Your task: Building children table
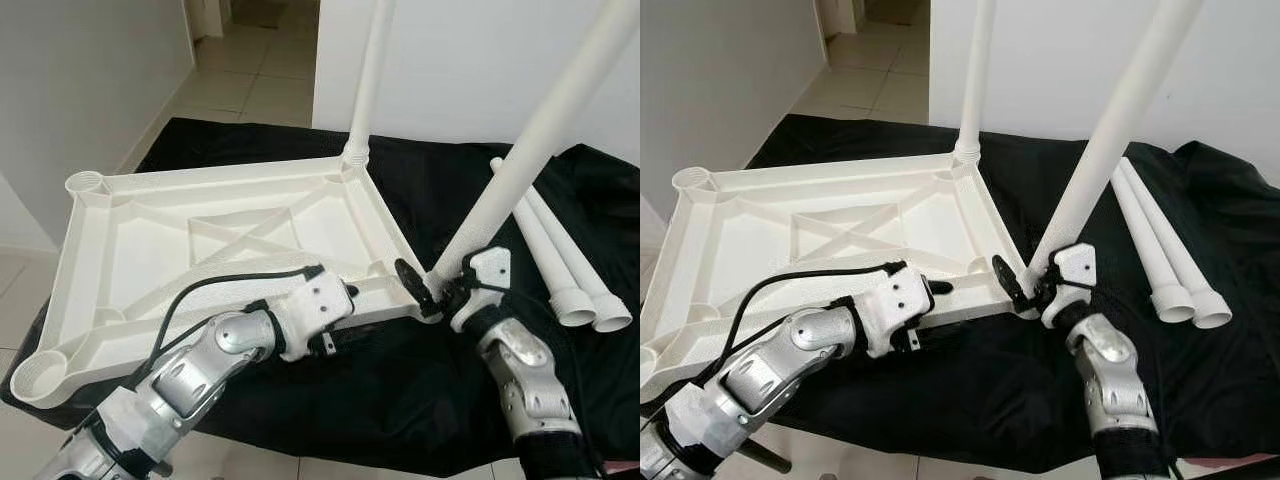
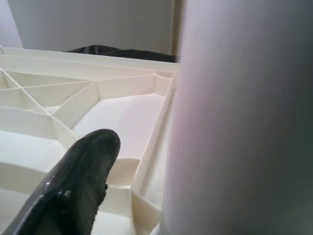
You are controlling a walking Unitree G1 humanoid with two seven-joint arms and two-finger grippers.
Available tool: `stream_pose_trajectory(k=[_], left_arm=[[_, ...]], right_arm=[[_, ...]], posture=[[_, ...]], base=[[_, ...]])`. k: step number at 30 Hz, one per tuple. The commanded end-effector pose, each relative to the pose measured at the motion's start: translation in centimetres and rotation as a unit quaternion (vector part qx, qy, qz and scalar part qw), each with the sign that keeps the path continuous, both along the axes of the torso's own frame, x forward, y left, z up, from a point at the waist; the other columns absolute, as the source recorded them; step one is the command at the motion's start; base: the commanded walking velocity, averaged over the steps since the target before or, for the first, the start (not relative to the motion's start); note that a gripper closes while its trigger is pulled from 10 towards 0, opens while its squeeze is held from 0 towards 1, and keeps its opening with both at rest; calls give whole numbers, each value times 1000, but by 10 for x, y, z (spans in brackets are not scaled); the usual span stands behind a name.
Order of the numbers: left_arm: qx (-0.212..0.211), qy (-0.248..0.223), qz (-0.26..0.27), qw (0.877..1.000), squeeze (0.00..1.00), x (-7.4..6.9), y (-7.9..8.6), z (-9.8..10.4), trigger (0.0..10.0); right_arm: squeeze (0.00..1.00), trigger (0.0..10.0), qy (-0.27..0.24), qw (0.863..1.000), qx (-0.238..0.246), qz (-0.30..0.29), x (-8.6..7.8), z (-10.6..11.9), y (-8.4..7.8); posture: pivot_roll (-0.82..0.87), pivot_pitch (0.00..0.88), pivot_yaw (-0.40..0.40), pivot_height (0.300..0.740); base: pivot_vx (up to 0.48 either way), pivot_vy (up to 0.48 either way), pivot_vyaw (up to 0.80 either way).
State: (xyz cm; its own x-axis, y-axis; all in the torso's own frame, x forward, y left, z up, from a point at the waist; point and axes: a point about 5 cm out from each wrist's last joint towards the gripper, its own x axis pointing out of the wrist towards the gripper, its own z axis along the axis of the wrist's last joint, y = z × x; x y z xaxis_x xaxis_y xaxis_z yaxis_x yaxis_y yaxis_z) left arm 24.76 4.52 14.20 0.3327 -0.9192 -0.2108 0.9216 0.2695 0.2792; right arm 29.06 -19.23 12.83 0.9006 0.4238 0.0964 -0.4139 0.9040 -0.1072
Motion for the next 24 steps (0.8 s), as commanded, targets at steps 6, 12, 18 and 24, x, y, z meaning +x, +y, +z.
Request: stream_pose_trajectory(k=[6, 12, 18, 24], left_arm=[[5, -9, -3, 1000, 0, 2, -1, 1, 10000], [3, -7, -4, 1000, 0, 2, -1, 2, 10000], [5, -7, -7, 1000, 0, 3, 0, 1, 10000], [5, -7, -8, 1000, 0, 3, 0, 1, 10000]], right_arm=[[0, 0, 20, 1000, -4, 16, 0, -10, -7], [0, 1216, 28, 999, 7, 14, -3, -14, -9], [0, 10000, 24, 999, 25, -1, -5, -14, -7], [0, 10000, 27, 999, 30, -24, -6, -14, -6]], posture=[[-52, 0, -44, 740], [-55, 0, -43, 740], [-63, 0, -35, 740], [-66, 0, -32, 740]], base=[[0, 0, 0], [0, 0, 0], [0, 0, 0], [0, 0, 0]])
